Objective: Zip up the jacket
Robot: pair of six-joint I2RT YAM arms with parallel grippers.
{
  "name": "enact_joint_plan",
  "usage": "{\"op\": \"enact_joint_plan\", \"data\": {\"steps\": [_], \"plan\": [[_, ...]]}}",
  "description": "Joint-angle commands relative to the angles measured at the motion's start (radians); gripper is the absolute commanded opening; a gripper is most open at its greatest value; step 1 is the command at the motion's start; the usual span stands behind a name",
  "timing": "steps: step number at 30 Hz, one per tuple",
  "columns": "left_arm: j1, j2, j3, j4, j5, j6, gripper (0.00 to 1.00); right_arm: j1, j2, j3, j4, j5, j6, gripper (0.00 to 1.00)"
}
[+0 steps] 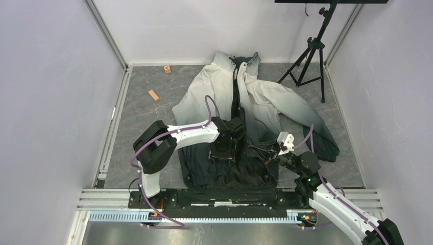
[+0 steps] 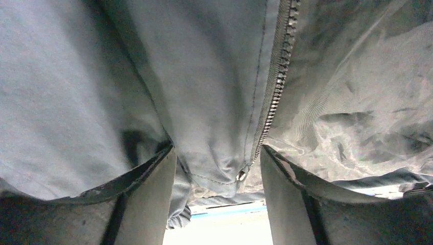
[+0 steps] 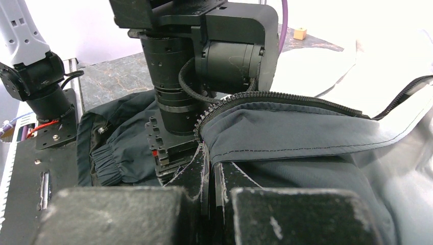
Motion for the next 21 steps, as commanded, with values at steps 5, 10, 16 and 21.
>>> {"op": "enact_joint_plan", "data": {"steps": [5, 10, 16, 21], "plan": [[-0.044, 0.042, 0.049, 0.012, -0.081, -0.005, 0.74, 0.001, 0.003, -0.236, 0.030, 0.014, -0.008, 0.00], [-0.044, 0.055, 0.049, 0.004, -0.108, -0.001, 0.74, 0.001, -0.004, -0.238, 0.029, 0.019, -0.009, 0.00], [-0.041, 0.064, 0.047, -0.018, -0.141, 0.014, 0.66, 0.001, -0.002, -0.240, 0.029, 0.019, -0.009, 0.00], [-0.035, 0.030, 0.046, -0.044, -0.179, 0.026, 0.62, 0.001, -0.004, -0.241, 0.028, 0.020, -0.007, 0.00]]}}
